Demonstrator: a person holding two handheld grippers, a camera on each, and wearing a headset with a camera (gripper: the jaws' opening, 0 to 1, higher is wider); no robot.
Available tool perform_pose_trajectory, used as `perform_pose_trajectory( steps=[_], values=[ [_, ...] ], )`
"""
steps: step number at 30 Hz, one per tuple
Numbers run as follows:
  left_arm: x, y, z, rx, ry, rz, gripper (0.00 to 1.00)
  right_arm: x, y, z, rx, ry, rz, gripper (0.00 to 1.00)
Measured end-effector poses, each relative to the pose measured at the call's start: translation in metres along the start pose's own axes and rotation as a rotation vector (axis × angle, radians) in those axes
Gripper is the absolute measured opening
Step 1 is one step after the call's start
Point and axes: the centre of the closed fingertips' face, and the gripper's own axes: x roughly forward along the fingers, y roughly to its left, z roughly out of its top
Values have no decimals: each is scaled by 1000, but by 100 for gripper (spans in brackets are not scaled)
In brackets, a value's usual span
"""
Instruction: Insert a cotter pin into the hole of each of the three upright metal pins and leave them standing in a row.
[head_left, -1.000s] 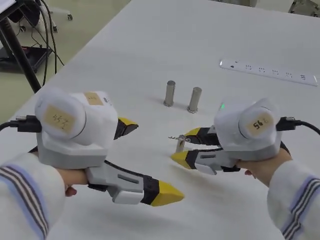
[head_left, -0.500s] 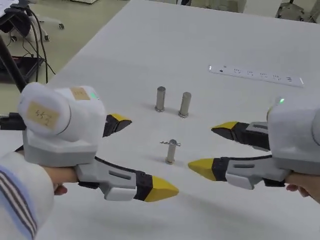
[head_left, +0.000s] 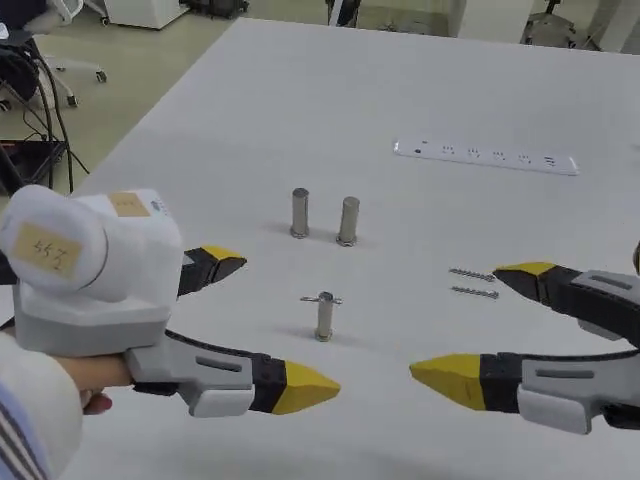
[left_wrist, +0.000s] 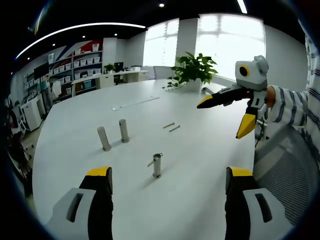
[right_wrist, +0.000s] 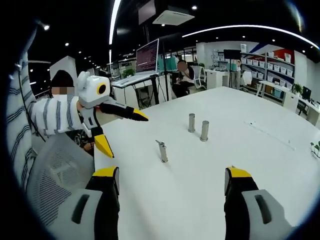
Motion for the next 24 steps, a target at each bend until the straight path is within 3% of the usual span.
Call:
perform_pose_trajectory(
  steps=[2,7,16,24],
  values=[
    [0,0,0,-6,1,2,93,-6,0,-2,6,3,-5,87],
    [1,1,-2,-20,8,3,93,-14,1,-8,116,-26,0,92],
    [0,9,-4,-40,9,28,91,-34,-13,-27,197,-14,-74,96],
    [1,21,3,-77,-16,58,90,-53,-27,-40,258,-12,-155,96]
  ],
)
